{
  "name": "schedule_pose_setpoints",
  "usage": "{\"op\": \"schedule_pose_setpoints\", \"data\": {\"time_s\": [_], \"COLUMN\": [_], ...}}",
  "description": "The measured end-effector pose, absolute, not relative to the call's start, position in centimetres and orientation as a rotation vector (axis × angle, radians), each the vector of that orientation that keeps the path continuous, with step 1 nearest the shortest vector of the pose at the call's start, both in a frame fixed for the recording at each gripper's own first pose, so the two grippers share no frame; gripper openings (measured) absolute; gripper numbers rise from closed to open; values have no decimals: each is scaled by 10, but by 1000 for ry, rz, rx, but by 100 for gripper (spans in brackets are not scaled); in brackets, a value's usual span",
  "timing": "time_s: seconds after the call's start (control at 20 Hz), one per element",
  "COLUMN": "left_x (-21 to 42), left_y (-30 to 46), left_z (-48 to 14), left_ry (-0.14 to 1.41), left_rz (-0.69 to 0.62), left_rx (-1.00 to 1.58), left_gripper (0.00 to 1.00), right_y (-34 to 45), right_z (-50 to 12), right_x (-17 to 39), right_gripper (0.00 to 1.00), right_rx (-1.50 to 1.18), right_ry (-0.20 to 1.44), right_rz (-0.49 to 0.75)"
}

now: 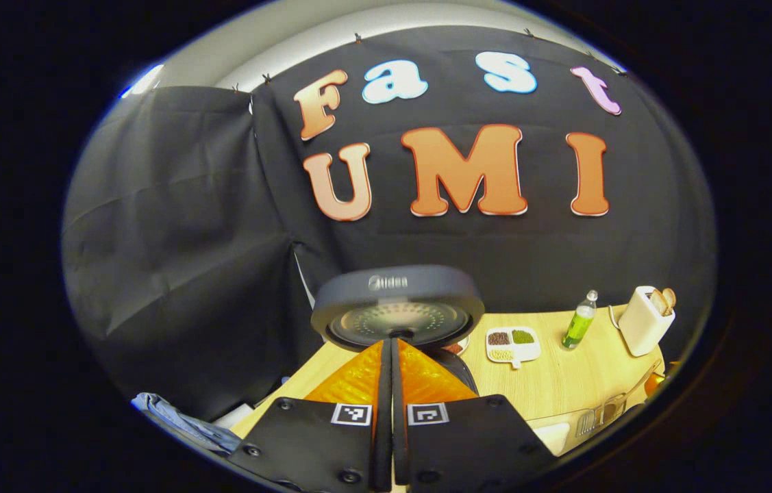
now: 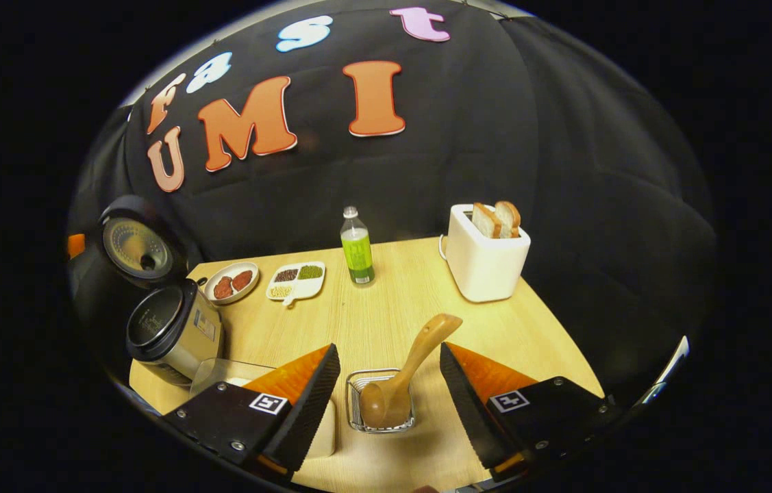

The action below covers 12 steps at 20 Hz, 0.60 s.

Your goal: Close the left gripper, press the button to open the rice cooker; take a wooden spoon from the chopstick holder with the right hand, scoop a spoonful of rice and pour it into the rice cooker, then put the wooden spoon back into the chopstick holder.

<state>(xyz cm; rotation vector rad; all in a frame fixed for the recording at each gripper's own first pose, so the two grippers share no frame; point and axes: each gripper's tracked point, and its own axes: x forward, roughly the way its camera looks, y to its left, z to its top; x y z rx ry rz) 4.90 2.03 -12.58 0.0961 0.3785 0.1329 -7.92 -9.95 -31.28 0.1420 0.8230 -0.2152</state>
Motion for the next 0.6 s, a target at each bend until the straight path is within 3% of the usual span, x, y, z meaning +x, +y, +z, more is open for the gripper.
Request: {"op": "schedule_pose_setpoints", "data": {"time_s": [0.1,0.15,0.35,0.45,0.6], "left_x": [44,40,26,22,10], "left_y": [22,21,15,17,26], "left_z": [-110,-103,-88,-87,-90], "left_ry": [325,308,244,233,249], "left_rz": [129,127,137,157,183], "left_rx": [115,131,191,217,238], "left_gripper": [8,14,71,65,65], "right_y": [-107,-111,-118,-118,-119], "right_z": [-324,-330,-364,-380,-405], "right_x": [-79,-77,-69,-66,-56], "right_gripper": [91,92,91,90,76], "right_rx": [157,152,177,226,276], "right_ry": [840,847,906,943,967], "right_rz": [-228,-237,-260,-266,-296]}}
